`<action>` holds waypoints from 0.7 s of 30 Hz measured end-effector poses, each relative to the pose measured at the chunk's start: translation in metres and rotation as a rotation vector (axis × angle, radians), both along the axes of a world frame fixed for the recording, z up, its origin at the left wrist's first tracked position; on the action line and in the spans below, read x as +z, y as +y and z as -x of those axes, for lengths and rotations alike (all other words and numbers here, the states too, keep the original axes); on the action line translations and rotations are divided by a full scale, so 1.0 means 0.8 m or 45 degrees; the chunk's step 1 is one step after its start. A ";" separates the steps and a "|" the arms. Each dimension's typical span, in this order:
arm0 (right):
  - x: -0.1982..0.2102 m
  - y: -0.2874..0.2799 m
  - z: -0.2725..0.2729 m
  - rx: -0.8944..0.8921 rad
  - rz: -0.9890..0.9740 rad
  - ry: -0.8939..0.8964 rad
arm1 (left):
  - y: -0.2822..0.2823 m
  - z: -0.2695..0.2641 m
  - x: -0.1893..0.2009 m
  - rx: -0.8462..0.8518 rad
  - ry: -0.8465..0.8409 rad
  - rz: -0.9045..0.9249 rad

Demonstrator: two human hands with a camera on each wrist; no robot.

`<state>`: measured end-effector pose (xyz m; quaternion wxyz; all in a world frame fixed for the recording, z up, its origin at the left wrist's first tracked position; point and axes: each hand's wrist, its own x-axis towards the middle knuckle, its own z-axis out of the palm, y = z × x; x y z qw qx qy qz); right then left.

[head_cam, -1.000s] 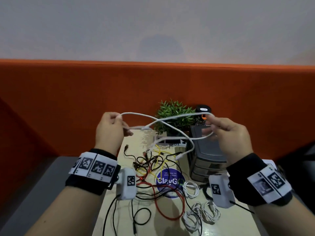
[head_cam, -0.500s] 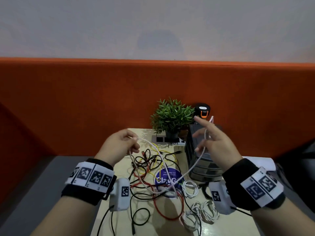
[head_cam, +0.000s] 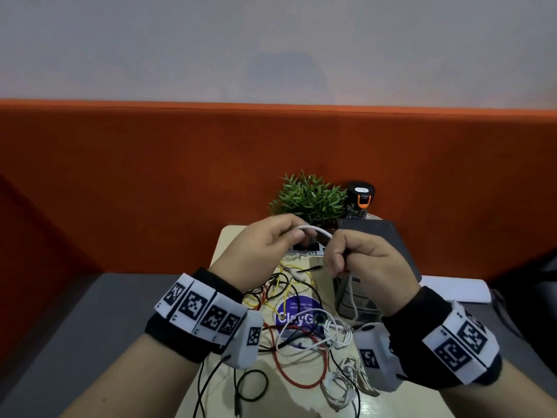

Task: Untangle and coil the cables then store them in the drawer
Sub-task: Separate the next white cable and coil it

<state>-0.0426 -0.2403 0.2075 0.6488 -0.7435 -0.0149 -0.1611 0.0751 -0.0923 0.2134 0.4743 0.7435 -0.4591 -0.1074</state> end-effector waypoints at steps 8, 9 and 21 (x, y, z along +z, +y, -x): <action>-0.003 -0.011 -0.005 -0.216 -0.243 -0.128 | 0.002 0.006 -0.007 -0.117 0.722 0.232; -0.003 -0.011 -0.006 -0.255 -0.245 -0.144 | 0.004 0.006 -0.008 -0.134 0.719 0.221; -0.009 -0.021 -0.023 -0.620 -0.217 -0.005 | 0.008 0.013 0.004 -0.393 0.804 0.399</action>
